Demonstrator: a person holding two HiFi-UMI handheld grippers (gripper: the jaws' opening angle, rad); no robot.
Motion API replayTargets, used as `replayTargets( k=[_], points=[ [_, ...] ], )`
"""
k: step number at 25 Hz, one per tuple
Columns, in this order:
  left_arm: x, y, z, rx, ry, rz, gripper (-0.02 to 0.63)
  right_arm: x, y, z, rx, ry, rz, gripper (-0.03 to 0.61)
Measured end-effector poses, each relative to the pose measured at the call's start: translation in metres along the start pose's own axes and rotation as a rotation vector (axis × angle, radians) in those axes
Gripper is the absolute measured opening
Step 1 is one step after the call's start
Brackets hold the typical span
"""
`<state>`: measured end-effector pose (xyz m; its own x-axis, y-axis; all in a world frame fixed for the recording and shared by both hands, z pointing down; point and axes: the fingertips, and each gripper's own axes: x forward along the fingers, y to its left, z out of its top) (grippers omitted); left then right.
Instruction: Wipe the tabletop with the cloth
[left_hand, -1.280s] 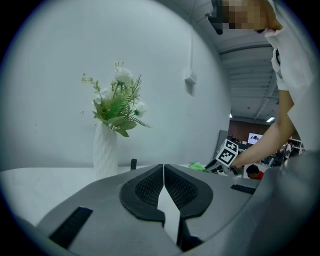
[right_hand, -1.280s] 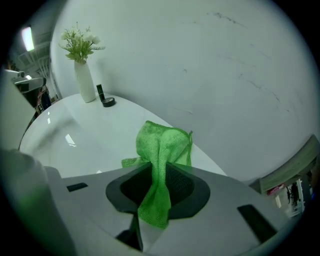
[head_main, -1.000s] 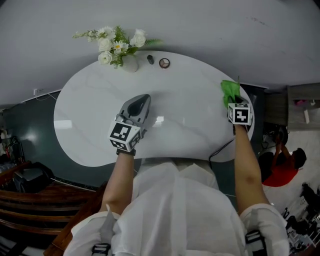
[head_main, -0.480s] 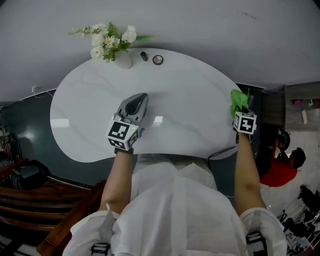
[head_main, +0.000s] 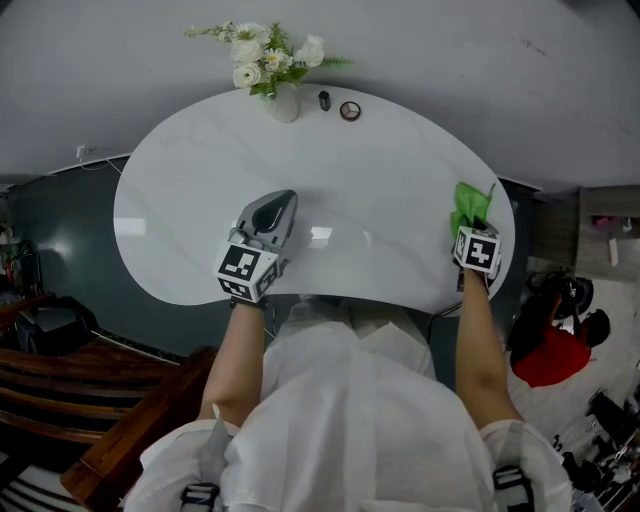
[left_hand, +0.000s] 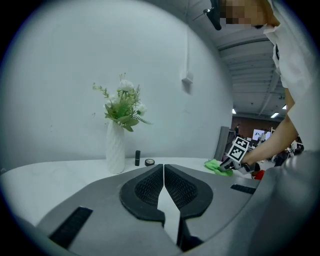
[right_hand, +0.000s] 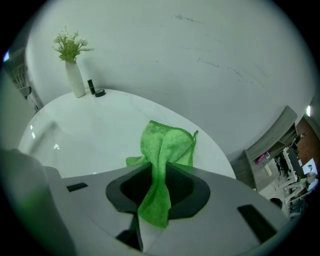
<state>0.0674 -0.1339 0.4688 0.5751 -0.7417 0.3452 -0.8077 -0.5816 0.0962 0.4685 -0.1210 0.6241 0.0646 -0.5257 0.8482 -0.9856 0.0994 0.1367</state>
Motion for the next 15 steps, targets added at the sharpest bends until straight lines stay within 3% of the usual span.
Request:
replayTargets(
  k=[15],
  points=[
    [-0.078,0.044,-0.016,0.029,-0.006,-0.001,0.018,-0.018,0.205,0.031,-0.104,-0.048,0.178,0.081]
  ],
)
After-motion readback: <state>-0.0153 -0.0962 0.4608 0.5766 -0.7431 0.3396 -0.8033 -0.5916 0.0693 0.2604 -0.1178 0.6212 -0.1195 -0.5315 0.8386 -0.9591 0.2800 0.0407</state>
